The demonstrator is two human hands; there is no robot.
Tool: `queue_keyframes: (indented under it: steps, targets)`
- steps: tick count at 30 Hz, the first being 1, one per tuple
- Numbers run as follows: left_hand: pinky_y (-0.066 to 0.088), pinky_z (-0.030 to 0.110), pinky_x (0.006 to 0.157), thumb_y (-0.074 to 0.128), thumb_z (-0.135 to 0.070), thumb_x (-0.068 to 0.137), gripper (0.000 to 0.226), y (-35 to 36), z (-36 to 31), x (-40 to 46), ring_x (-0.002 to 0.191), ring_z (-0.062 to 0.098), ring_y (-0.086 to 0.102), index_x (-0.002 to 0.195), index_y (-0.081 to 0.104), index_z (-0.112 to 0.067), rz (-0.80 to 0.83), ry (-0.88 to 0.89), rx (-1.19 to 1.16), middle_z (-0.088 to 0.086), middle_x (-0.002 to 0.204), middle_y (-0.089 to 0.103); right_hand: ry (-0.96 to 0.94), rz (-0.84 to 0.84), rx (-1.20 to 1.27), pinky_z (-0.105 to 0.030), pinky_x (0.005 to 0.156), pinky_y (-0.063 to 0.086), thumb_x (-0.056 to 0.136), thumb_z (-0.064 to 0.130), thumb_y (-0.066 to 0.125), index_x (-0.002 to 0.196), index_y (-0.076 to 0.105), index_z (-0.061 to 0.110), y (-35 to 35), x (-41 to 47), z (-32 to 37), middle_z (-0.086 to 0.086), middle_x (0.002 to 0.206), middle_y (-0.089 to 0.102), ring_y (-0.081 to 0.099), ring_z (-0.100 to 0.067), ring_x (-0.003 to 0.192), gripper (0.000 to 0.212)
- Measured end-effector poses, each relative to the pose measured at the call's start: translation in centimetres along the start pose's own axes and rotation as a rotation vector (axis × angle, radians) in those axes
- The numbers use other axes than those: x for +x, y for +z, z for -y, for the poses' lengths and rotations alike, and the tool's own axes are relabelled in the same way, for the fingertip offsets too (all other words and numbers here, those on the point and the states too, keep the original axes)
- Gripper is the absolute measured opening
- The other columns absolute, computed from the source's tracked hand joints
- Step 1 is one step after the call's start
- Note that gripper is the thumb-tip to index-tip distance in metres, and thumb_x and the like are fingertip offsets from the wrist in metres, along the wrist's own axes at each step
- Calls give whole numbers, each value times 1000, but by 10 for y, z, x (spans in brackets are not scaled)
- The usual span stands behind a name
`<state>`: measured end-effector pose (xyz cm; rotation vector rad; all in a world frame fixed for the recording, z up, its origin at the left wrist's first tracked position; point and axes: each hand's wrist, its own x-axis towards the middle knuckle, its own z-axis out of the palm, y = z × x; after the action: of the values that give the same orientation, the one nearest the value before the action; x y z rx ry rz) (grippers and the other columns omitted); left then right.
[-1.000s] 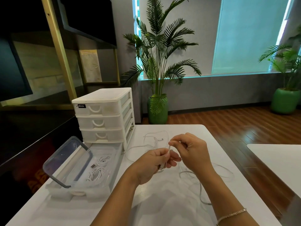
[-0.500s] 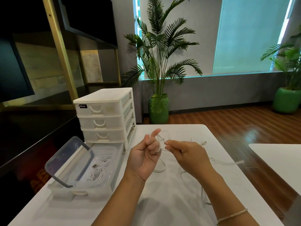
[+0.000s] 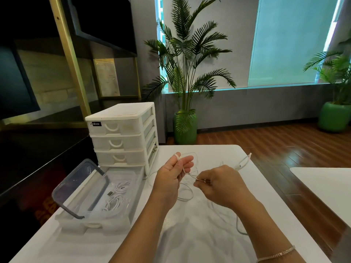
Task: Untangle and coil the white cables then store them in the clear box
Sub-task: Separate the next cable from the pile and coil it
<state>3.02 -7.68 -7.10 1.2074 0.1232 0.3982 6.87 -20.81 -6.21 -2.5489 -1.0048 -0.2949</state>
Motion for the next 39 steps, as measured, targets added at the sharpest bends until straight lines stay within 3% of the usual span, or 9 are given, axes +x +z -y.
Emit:
queue_keyframes:
  steps: [6,9,12,17,20,22,27,34,39]
  targets:
    - [57,17,69,38,-10,99,34,-3,-6,2,80,12,72,131,44,1,-23,-71,-243,5,99,70,7,102,64,-22,78,52,90,38,54,109,70,26,-1,-1,4,8,105,72,66,-12,84,27]
    - [53,17,81,38,-18,100,28,2,-1,-2,94,12,68,124,51,-13,2,-7,122,-9,99,68,14,105,91,-22,79,53,90,38,55,109,70,25,-3,-1,4,7,103,73,65,-10,80,27]
    - [47,8,78,37,-26,99,36,4,6,-6,97,4,61,131,51,-18,86,129,623,-32,97,56,26,79,73,-20,73,50,89,35,56,104,72,24,-6,-3,2,5,95,74,63,-11,75,24]
    - [37,17,98,34,-28,101,42,3,9,-7,110,3,51,142,37,-23,277,145,951,-6,126,58,94,-58,47,-18,69,47,85,42,60,100,72,27,-15,-5,-8,7,93,72,58,-7,73,24]
    - [43,19,84,33,-31,100,32,2,11,-8,85,3,53,111,60,-18,404,118,1070,-12,90,60,142,-125,7,-15,61,39,79,51,63,95,72,27,-19,-6,-14,8,88,70,53,-5,71,30]
    - [42,19,76,32,-32,100,33,0,12,-5,74,5,48,96,59,-13,406,111,1102,-12,76,52,168,-162,6,-14,54,35,77,53,63,92,73,26,-23,-6,-19,8,81,67,52,-6,68,32]
    - [37,12,63,30,-26,101,30,-1,12,-4,65,5,44,87,56,-23,365,65,989,-8,69,49,159,-245,56,-17,59,43,77,54,59,94,74,29,-22,-6,-26,6,89,72,55,-7,70,34]
    - [34,10,50,31,-18,101,40,-5,2,-5,53,8,33,67,51,-16,306,-82,430,-12,48,38,88,-296,26,-21,62,40,88,44,51,106,69,26,-10,-2,-29,2,92,71,61,-17,84,31]
    - [22,23,52,32,-21,100,49,-7,1,-2,45,7,27,56,52,-16,244,-125,111,-8,44,31,61,-245,-17,-20,70,42,95,38,43,120,62,26,0,3,-30,3,105,69,57,-16,92,33]
